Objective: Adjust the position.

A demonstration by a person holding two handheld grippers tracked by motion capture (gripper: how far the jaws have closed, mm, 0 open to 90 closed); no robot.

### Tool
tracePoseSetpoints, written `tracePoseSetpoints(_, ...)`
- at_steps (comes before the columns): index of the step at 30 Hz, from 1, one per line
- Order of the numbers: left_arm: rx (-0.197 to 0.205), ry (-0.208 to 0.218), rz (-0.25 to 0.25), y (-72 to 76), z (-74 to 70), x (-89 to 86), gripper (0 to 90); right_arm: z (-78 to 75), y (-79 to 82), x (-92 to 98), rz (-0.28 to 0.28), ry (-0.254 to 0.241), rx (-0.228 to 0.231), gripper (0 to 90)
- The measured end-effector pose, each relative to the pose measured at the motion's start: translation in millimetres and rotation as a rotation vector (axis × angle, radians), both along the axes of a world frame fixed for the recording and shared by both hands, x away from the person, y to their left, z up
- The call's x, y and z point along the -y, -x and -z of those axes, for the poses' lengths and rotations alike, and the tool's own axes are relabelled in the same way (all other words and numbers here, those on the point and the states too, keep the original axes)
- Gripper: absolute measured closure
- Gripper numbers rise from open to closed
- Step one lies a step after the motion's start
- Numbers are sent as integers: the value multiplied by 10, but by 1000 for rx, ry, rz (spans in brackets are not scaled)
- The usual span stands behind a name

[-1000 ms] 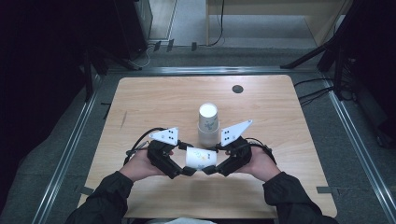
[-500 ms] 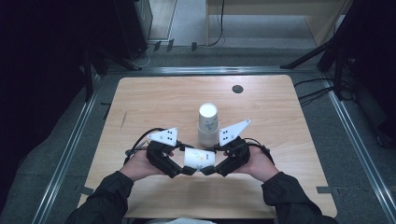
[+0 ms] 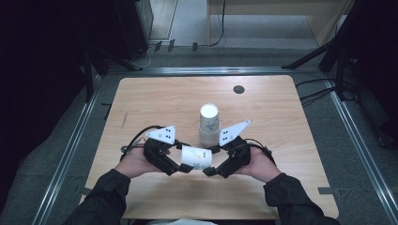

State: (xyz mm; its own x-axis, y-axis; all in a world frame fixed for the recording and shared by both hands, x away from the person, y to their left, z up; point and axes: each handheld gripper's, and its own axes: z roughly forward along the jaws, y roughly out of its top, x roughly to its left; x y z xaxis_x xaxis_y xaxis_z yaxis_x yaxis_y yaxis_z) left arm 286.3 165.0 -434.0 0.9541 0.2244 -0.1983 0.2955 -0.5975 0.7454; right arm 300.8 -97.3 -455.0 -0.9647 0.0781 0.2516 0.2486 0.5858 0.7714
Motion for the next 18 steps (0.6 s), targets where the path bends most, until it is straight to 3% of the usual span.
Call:
tracePoseSetpoints(5,-30,-62,-9,-50,-59,-15,244,30,-3,-6,4,37,27,225)
tracePoseSetpoints(13,-7,-223,6,-64,-117,77,243,67,-18,-30,13,65,41,226)
tracePoseSetpoints(18,-29,-267,15,-68,-113,144,243,99,-17,-53,7,82,54,244)
